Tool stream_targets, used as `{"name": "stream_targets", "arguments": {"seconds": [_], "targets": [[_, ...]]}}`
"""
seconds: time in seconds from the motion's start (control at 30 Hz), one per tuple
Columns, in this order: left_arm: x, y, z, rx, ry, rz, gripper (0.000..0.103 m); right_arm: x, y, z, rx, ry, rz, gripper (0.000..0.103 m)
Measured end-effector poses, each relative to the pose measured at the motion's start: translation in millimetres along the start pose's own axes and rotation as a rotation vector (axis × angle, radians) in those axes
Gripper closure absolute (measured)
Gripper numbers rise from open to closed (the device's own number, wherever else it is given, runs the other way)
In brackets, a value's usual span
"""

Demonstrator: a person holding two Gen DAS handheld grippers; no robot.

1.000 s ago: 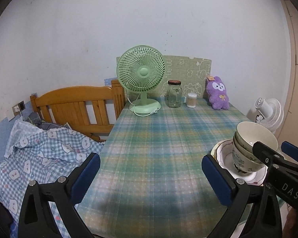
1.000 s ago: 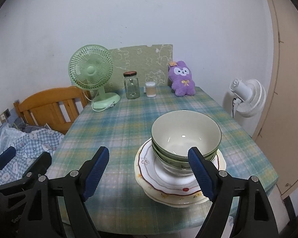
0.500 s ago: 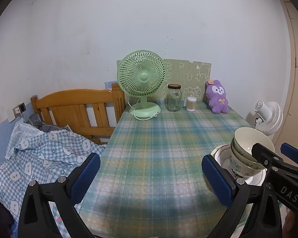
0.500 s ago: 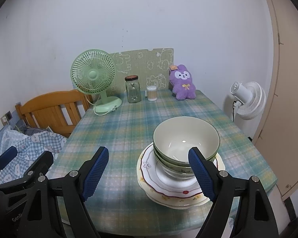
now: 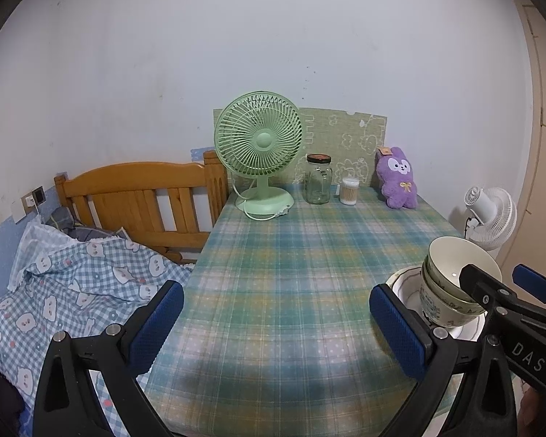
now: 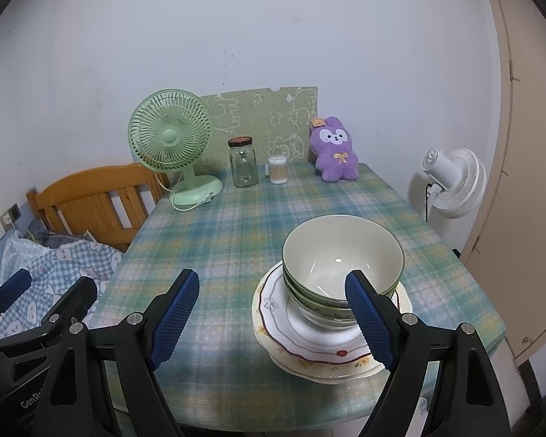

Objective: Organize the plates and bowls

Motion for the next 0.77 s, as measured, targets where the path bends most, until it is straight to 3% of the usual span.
{"name": "stream_targets", "arguments": {"seconds": [0.77], "targets": [[4.4,-9.0,6.4,-0.017,0.028,-0.006,0.000,-0.5,-1.3,-0.9,-0.003,0.046,-0.014,0.018]]}}
Point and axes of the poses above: each gripper's, at about its wrist camera, not at the fingertips, and z roughly the way its jaws point, x to its right, y to its underside, the point moved 6 cm from there along z, roughly the way its jaws point, and after that the axes turned 15 degrees about -y, right-handed, at the moved point
